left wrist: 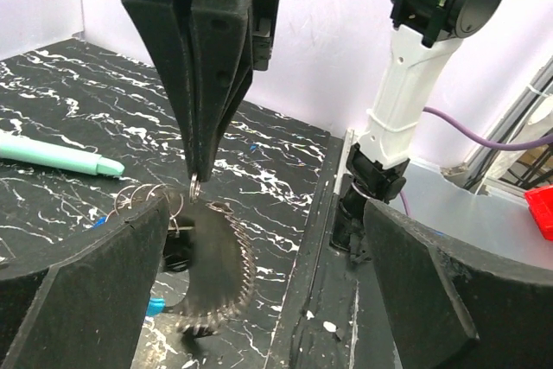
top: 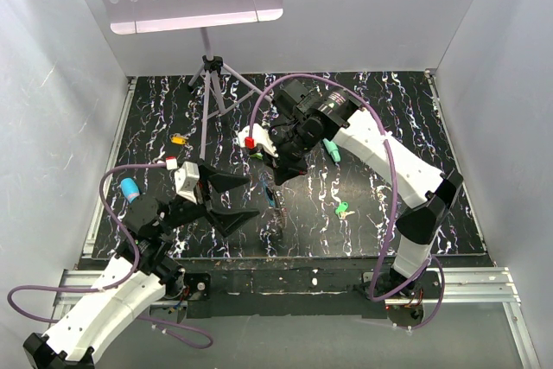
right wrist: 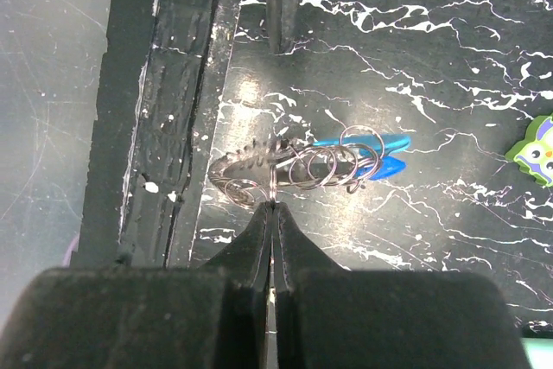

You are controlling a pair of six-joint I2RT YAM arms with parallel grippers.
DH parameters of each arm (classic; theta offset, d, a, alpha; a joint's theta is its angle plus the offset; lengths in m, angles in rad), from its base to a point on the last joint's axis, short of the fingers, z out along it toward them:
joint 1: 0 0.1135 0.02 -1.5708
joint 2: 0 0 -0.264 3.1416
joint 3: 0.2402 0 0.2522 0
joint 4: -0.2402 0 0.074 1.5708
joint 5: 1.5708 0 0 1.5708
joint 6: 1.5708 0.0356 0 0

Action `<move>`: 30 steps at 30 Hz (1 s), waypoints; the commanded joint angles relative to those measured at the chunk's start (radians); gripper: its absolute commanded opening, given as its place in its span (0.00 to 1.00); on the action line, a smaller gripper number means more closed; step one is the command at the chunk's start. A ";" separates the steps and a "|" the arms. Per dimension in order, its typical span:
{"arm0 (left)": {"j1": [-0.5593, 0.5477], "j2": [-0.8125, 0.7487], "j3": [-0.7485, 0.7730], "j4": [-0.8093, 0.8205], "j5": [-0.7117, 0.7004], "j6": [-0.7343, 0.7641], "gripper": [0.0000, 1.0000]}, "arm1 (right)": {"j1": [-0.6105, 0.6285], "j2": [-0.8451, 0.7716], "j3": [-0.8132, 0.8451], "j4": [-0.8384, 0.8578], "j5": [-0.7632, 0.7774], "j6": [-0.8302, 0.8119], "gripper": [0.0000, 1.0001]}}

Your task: Put the keys on the keyring

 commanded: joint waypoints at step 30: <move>-0.003 0.071 0.021 0.022 0.094 -0.012 0.86 | -0.003 -0.027 0.041 -0.185 -0.099 0.006 0.01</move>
